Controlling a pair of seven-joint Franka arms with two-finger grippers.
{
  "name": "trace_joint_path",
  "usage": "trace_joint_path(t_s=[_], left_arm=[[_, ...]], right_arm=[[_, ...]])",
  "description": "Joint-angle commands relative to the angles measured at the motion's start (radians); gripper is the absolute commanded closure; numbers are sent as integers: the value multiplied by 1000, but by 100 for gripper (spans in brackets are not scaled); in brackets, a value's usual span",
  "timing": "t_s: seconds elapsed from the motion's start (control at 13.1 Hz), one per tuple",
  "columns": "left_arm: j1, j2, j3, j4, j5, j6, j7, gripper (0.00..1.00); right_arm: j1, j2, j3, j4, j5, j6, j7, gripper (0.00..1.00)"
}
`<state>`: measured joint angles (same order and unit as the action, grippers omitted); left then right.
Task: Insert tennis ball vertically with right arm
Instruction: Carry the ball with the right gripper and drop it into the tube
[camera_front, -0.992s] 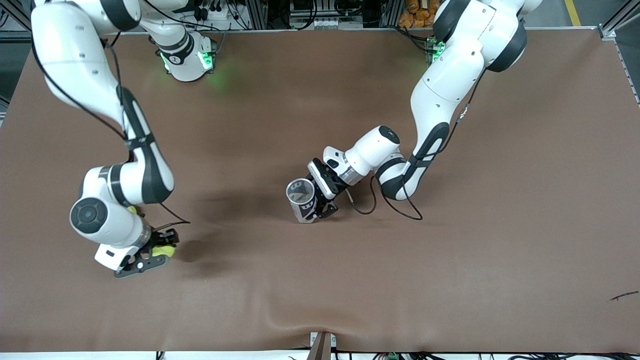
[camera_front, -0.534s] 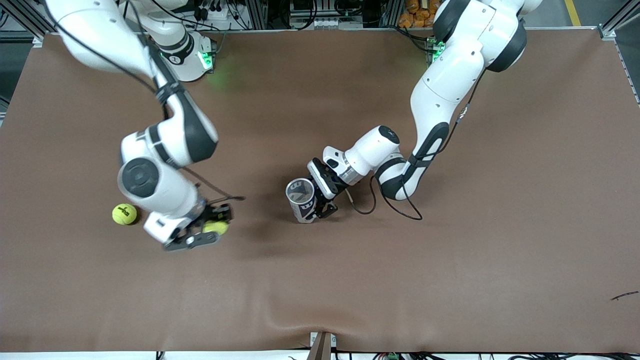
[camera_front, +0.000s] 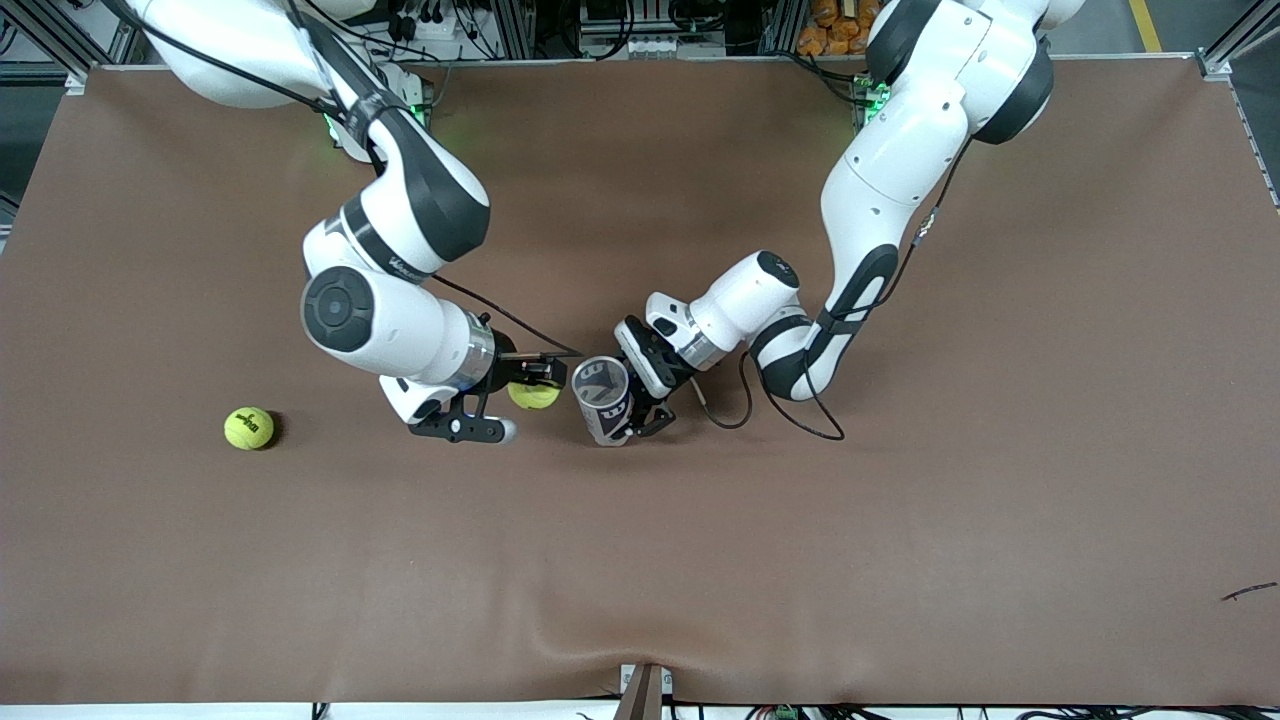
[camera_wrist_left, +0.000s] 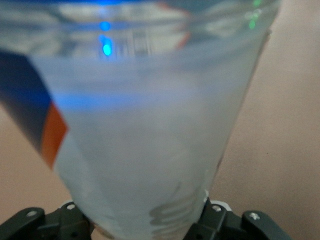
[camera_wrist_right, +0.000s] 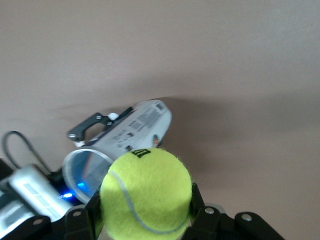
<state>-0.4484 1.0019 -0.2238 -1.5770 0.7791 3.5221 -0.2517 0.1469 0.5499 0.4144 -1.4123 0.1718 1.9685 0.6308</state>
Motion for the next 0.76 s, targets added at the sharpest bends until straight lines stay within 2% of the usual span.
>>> trace_joint_path(t_s=[0.0, 0.46, 0.69], left_arm=[[1, 4, 0, 14, 22, 15, -12, 26], [1, 6, 0, 15, 20, 15, -12, 26], [1, 4, 0, 15, 20, 15, -12, 26]], right_arm=[[11, -5, 11, 27, 57, -17, 87, 62], [92, 33, 9, 29, 55, 45, 213, 61], [91, 42, 6, 29, 54, 70, 211, 55]])
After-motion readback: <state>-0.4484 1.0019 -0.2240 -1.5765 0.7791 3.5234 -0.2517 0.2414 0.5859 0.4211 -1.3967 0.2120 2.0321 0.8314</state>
